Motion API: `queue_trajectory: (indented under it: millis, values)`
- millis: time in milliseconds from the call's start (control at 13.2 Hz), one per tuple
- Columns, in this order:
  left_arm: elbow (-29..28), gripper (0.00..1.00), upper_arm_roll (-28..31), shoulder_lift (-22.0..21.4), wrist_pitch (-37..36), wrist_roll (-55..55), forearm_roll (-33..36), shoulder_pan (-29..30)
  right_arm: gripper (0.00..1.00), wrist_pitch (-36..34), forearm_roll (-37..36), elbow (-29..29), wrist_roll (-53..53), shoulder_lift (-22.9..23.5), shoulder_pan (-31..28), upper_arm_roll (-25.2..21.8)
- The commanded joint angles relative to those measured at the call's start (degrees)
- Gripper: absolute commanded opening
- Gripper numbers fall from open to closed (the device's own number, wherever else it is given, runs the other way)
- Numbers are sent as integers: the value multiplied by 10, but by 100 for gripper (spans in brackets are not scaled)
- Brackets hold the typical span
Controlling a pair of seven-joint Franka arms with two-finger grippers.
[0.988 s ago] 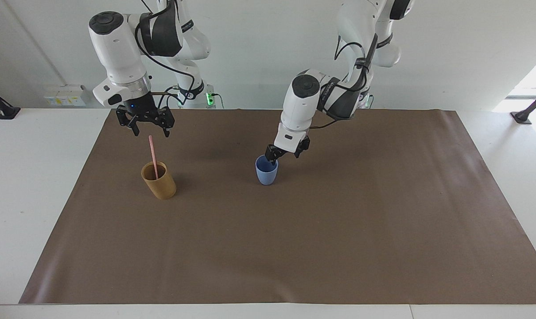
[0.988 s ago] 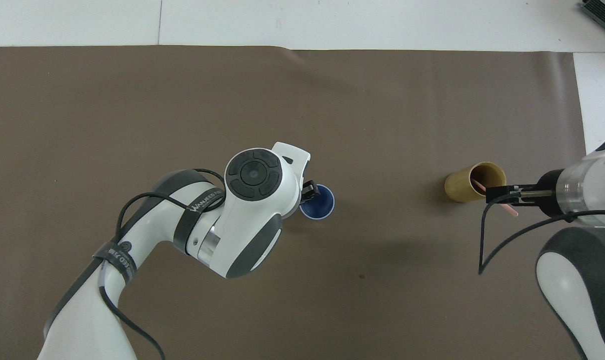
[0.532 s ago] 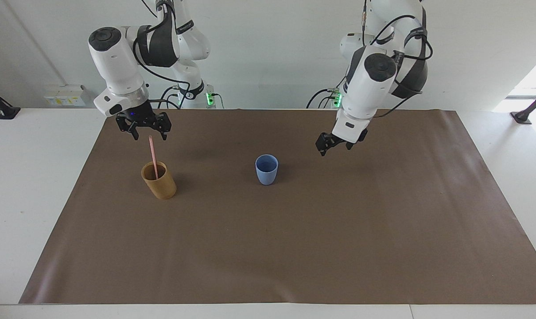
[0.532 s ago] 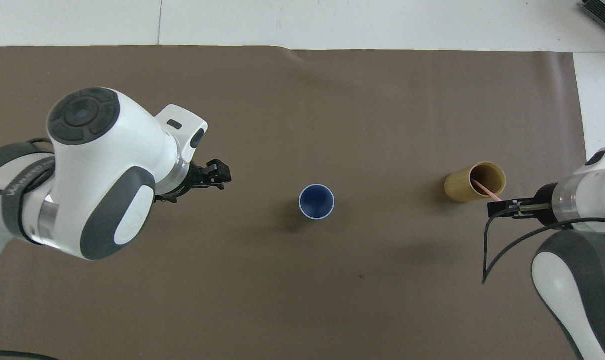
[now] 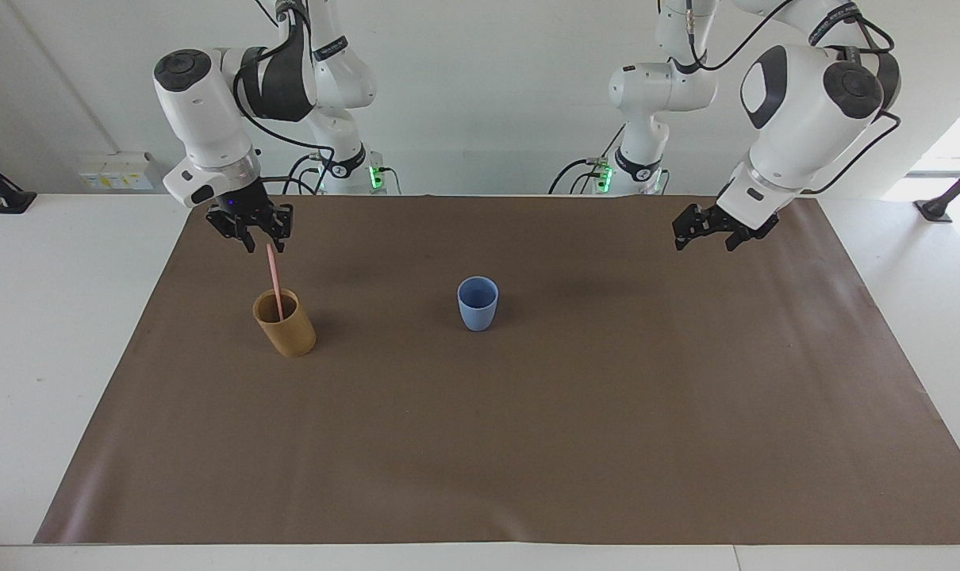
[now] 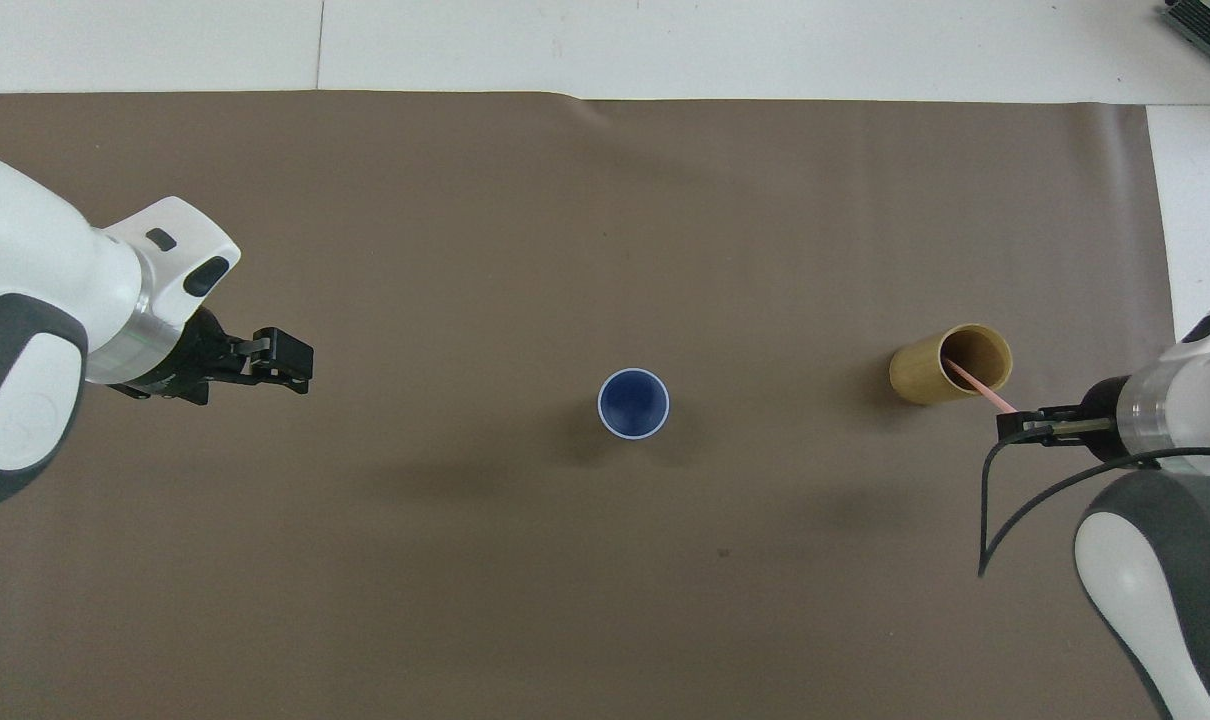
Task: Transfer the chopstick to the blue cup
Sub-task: 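Release the blue cup and retract the left gripper while the right gripper nears the stick, then grasp the pink stick with the right gripper and lift it out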
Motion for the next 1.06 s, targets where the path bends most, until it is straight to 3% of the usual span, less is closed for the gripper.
queue_trajectory:
  millis: [0, 152, 456, 760, 988]
  values:
    - [70, 100, -8, 5, -74, 39, 40, 31, 14, 9, 6, -14, -7, -14, -7, 3]
    - [117, 100, -8, 18, -104, 57, 59, 32, 0, 9, 7, -6, 0, -12, -5, 3]
    - [112, 100, -8, 12, -99, 55, 56, 33, 0, -19, 7, 28, 6, -11, -2, 4]
    - [113, 100, -8, 13, -97, 54, 53, 32, 0, -107, 9, 107, 36, -5, 4, 8]
    - [124, 100, -5, 6, -102, 57, 53, 32, 0, -166, 9, 182, 85, 5, 42, 10]
